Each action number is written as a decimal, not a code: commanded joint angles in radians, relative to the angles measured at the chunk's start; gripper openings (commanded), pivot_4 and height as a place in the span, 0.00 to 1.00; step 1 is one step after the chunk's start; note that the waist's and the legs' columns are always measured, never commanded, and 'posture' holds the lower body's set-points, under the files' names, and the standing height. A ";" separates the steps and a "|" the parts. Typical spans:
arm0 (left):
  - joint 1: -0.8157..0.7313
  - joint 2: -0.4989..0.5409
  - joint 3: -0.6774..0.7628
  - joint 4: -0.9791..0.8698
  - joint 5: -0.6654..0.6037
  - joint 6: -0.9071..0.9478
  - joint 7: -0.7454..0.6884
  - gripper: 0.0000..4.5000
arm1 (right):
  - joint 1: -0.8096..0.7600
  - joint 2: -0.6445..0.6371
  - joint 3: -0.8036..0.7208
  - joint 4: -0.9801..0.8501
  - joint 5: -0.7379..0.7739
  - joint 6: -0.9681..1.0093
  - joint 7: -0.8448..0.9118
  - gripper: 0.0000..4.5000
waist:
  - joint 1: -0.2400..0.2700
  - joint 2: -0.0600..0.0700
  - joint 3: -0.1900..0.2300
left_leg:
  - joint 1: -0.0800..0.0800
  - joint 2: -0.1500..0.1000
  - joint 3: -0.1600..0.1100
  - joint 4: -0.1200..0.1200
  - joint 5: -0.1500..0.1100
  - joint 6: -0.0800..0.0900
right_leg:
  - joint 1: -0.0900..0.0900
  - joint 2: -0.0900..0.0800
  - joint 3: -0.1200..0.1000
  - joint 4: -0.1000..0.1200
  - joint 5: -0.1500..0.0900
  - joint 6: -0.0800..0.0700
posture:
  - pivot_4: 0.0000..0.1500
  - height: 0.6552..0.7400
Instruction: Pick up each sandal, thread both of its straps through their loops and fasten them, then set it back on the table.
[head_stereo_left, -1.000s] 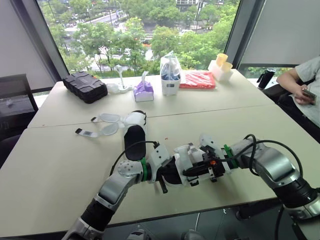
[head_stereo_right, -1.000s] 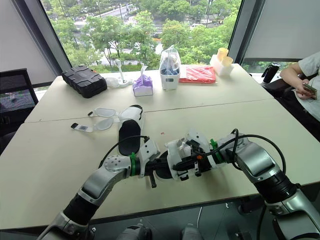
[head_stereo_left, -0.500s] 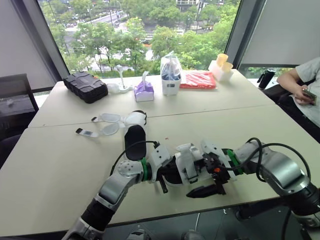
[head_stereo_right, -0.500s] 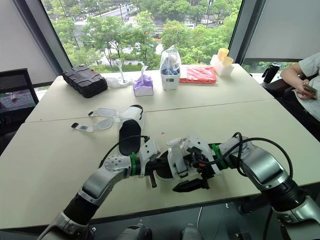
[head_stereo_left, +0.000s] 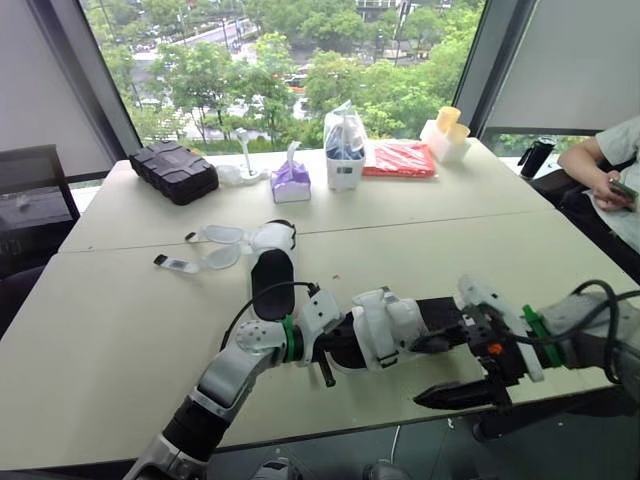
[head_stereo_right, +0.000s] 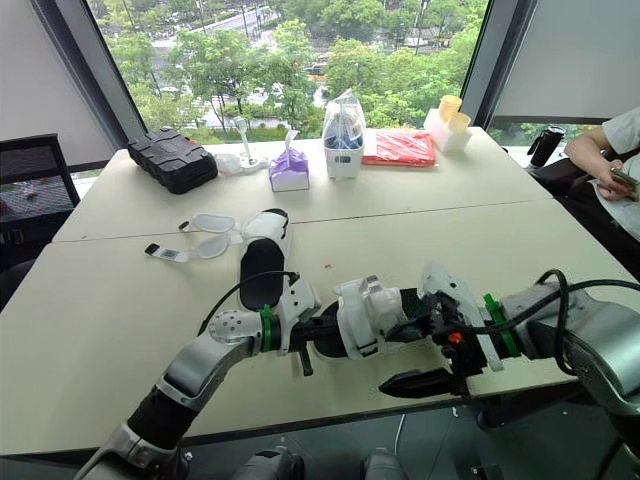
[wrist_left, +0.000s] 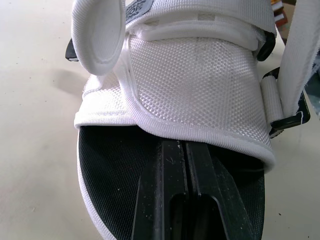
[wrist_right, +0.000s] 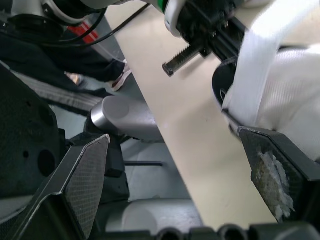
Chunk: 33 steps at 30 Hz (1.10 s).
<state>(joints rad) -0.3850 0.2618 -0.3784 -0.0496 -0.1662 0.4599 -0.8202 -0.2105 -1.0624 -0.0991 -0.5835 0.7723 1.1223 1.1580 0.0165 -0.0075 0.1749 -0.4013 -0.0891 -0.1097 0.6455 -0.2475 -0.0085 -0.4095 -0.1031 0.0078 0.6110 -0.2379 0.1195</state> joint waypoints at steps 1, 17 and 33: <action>0.019 0.009 -0.020 0.049 0.017 0.013 0.001 0.00 | 0.057 0.044 0.003 -0.019 -0.021 -0.044 -0.081 0.99 | 0.000 0.000 0.000 | 0.000 0.000 0.000 0.000 0.000 0.000 | 0.000 0.000 0.000 0.000 0.000 0.000 | 1.00 1.00; 0.009 0.015 -0.022 0.056 0.022 0.005 -0.011 0.00 | 0.112 0.178 0.050 0.006 -0.066 -0.139 -0.254 0.99 | -0.001 0.000 0.000 | 0.000 0.000 -0.001 0.001 0.001 0.002 | 0.000 0.000 -0.001 0.000 0.001 -0.001 | 1.00 1.00; 0.009 0.012 -0.021 0.049 0.018 0.016 -0.006 0.00 | 0.073 0.186 0.114 0.008 -0.029 -0.120 -0.226 0.99 | -0.004 0.000 0.000 | 0.001 0.001 -0.001 0.000 0.000 0.000 | 0.000 0.001 -0.001 0.000 0.000 0.000 | 1.00 1.00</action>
<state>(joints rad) -0.3930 0.2707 -0.3755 -0.0327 -0.1658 0.4464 -0.8334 -0.1258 -0.8805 -0.0069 -0.5555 0.7201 1.0301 0.8989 0.0128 -0.0073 0.1748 -0.4006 -0.0884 -0.1102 0.6458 -0.2473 -0.0083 -0.4092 -0.1024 0.0066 0.6111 -0.2378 0.1192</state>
